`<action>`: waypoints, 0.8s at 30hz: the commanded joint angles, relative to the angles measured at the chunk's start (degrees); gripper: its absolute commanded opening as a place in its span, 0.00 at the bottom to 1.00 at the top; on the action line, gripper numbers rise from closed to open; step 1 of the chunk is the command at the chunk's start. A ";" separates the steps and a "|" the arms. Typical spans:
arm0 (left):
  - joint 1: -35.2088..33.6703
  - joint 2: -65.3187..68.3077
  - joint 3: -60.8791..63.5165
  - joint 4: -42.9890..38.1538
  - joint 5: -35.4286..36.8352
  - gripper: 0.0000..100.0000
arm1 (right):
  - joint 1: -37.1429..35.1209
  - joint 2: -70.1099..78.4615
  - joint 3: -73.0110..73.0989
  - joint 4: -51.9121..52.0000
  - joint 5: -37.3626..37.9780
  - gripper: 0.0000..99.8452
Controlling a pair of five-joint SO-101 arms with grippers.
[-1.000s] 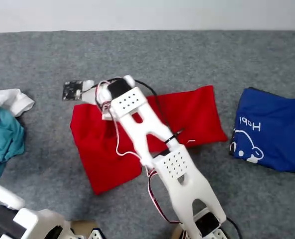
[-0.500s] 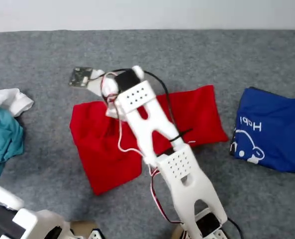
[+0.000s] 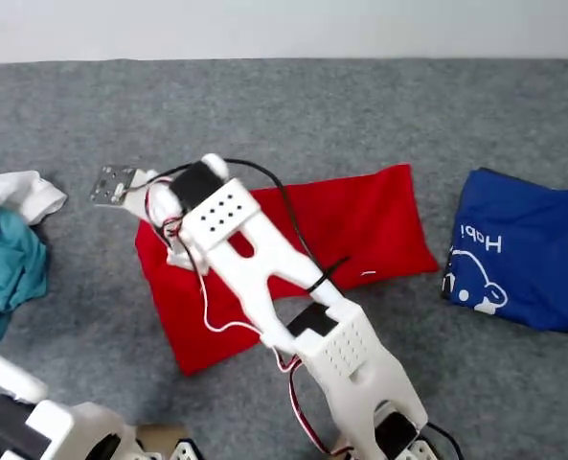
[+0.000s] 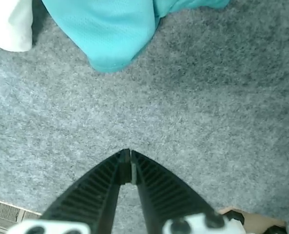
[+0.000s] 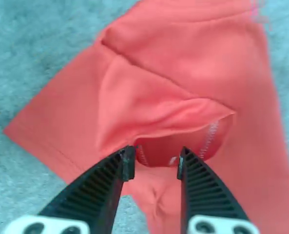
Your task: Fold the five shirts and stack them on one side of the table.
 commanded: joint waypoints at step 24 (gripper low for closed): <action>0.09 -2.11 -0.13 -0.70 -0.35 0.00 | 8.75 6.11 -4.92 0.31 6.07 0.01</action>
